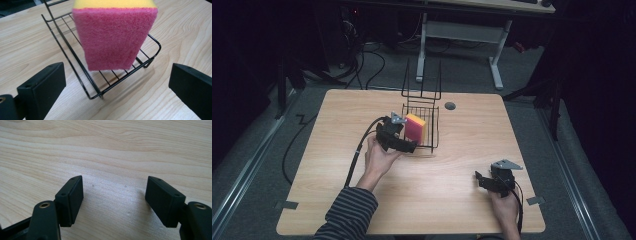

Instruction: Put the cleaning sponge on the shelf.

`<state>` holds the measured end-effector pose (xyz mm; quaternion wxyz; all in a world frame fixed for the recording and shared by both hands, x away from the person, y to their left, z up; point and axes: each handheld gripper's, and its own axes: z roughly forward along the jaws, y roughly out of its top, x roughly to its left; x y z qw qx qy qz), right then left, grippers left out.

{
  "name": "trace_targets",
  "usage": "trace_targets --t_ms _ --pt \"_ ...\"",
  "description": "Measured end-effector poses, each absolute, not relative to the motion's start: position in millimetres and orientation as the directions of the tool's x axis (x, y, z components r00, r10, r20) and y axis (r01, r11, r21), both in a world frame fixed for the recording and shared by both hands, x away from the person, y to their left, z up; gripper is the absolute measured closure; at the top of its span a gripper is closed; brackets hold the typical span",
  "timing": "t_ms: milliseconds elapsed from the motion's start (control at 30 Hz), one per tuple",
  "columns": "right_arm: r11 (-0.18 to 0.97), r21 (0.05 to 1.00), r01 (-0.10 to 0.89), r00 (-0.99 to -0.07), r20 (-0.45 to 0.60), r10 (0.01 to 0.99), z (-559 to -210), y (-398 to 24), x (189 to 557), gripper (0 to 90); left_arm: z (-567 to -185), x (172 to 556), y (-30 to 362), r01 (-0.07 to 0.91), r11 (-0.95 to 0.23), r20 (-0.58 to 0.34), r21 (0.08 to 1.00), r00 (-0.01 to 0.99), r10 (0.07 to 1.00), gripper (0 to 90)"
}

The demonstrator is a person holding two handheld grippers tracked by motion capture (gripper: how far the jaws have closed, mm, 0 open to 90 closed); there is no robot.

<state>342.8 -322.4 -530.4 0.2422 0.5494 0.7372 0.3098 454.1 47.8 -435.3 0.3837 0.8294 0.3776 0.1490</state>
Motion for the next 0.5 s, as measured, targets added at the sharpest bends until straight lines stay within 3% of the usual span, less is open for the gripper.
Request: trace_targets --t_ms 500 --pt "0.206 0.724 0.659 -0.28 -0.019 0.96 -530 -322 343 31.3 -427 434 84 0.506 -0.365 -0.071 0.781 0.654 0.753 2.6"
